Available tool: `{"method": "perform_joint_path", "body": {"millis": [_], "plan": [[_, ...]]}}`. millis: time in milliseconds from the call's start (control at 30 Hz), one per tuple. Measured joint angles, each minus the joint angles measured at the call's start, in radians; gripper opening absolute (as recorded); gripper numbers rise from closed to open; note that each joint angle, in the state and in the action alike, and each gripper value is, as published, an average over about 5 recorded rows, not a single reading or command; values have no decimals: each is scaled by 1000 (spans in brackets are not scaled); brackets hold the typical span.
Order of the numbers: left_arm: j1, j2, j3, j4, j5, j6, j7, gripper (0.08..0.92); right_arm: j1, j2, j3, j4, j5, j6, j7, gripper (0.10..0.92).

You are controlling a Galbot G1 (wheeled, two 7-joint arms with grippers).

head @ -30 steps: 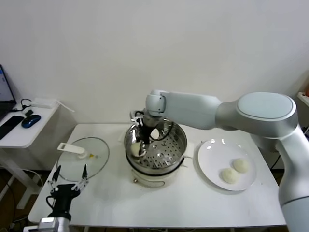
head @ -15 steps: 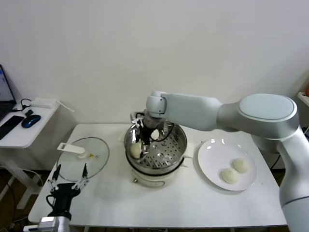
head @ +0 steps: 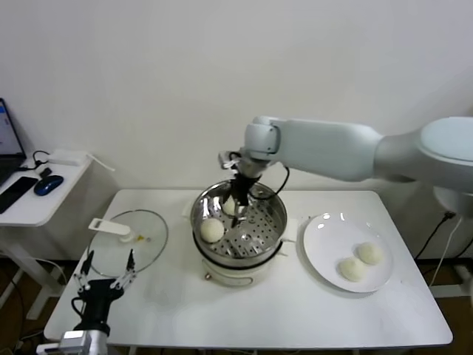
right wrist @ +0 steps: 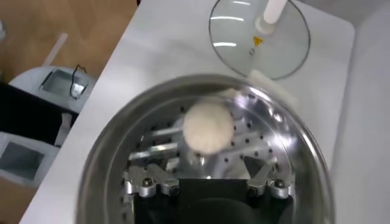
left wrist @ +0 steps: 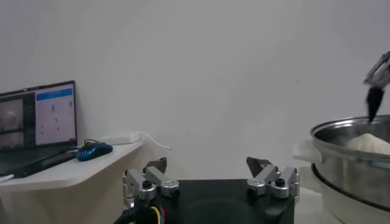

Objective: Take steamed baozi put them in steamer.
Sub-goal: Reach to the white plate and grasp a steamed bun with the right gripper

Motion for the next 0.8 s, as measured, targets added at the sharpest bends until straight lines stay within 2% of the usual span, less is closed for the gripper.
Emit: {"method": "perform_joint_path", "body": {"millis": [400,600,800], "plan": [[-19,8,7,17,0,-6,11,823,76,-368,-40,173,-151,60,-50,823],[-15,9,10,23,5,-20,22,823,-24,-524,29,199,-278,73,-59,823],[-4,6,8,30,10,-28,27,823,-195,-612,149,198,-404,78,-61,823]]}}
